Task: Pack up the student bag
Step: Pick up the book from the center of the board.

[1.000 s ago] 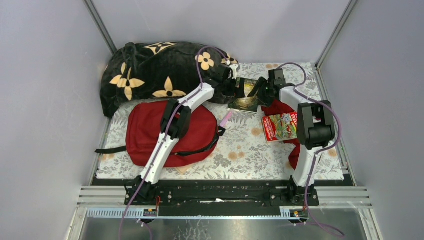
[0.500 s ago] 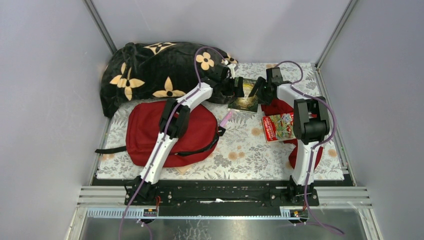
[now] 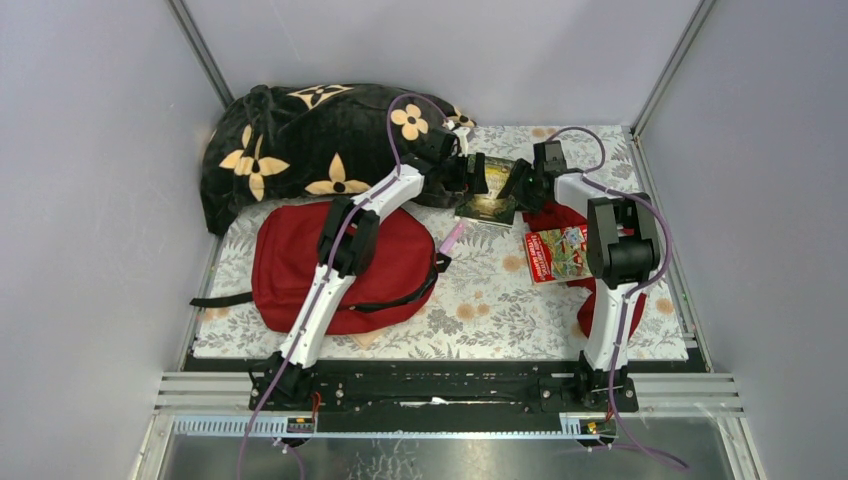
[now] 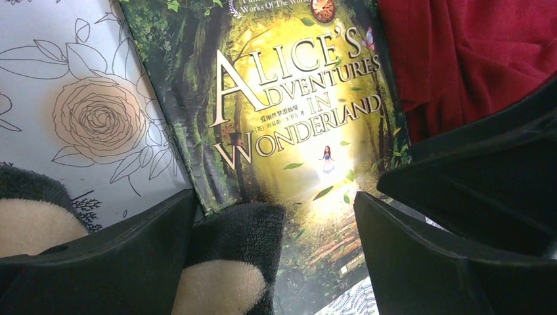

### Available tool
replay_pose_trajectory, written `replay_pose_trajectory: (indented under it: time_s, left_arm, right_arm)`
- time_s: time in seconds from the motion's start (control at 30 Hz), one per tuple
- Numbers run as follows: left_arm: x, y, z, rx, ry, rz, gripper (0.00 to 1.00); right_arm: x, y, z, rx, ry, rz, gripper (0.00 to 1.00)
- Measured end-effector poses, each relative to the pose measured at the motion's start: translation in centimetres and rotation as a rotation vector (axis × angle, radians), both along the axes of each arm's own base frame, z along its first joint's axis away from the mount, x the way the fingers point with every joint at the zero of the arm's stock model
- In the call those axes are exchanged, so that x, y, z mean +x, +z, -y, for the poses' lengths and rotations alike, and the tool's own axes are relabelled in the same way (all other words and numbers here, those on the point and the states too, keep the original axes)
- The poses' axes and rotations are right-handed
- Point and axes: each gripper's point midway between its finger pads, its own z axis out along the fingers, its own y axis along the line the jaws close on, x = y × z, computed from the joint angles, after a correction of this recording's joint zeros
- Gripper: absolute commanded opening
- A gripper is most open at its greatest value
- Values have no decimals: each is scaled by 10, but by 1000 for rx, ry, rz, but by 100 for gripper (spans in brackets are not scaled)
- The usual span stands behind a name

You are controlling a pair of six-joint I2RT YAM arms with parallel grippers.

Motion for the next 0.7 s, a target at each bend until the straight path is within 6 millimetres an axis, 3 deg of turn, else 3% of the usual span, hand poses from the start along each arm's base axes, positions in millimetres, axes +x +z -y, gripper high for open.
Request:
replay_pose_trajectory:
  time_s: [0.27,0.57,0.7]
  left_arm:
    - [1,-1,-1,-2,3,0,99]
    - [2,0,-4,-14,14,-2,98]
    - [3,0,-6,-18,20,-3,98]
  right_arm:
    - [-10,15,-6,73,7,59,63]
    - [6,50,-20,193,-7,172,59]
    - [9,52,-21,255,-45,184,52]
